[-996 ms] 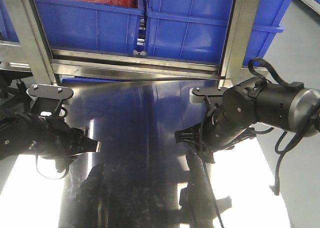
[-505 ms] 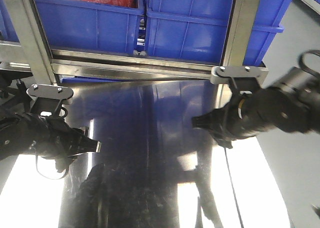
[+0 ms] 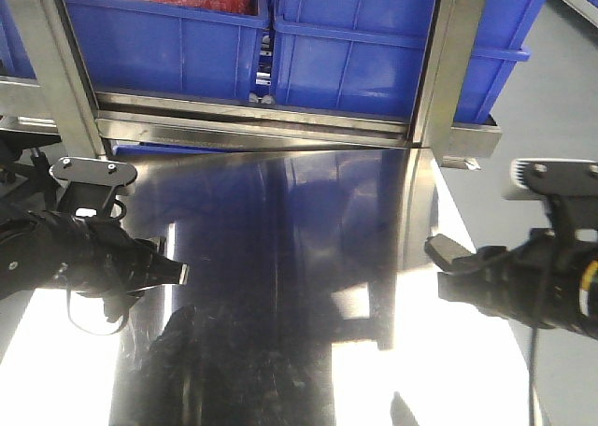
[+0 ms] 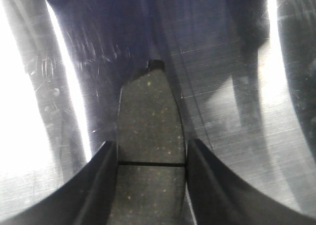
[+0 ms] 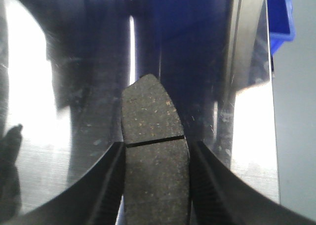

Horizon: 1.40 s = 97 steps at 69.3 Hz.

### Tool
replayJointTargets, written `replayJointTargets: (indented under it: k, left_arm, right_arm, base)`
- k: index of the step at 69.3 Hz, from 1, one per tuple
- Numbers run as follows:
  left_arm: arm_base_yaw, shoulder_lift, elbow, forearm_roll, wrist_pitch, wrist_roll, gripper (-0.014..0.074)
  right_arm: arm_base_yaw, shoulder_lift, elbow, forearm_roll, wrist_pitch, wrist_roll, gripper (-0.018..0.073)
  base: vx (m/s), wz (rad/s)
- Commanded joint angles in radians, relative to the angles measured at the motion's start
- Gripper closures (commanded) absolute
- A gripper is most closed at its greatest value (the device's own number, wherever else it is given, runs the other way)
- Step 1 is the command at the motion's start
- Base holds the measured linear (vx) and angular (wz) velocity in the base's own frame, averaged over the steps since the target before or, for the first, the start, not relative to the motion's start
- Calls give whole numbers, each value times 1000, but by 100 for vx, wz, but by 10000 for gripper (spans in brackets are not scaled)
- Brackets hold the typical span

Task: Move and align brake pads A on conveyor
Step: 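Lift the brake pad with the right gripper away from the table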

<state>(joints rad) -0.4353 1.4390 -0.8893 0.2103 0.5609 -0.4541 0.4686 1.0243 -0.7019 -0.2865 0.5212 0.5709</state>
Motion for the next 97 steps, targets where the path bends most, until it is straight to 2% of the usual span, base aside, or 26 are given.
replayJointTargets:
  k: [1, 13, 37, 59, 97]
  left_arm:
    - [-6, -39, -25, 7, -52, -1, 577]
    - [-6, -39, -25, 7, -52, -1, 577]
    - [-6, -39, -25, 7, -52, -1, 577]
    - [-6, -39, -25, 7, -52, -1, 577]
    - [-6, -39, -25, 7, -52, -1, 577]
  right_arm:
    - [-3, -89, 12, -25, -102, -2, 405]
    - [-3, -161, 28, -25, -98, -2, 405]
    - [-3, -175, 28, -25, -103, -2, 409]
    - [-3, -175, 28, -25, -102, -3, 493]
    - [-3, -175, 28, -24, -117, -4, 492]
  base:
    - [0, 0]
    - [0, 0]
    - [0, 0]
    - [0, 0]
    - [0, 0]
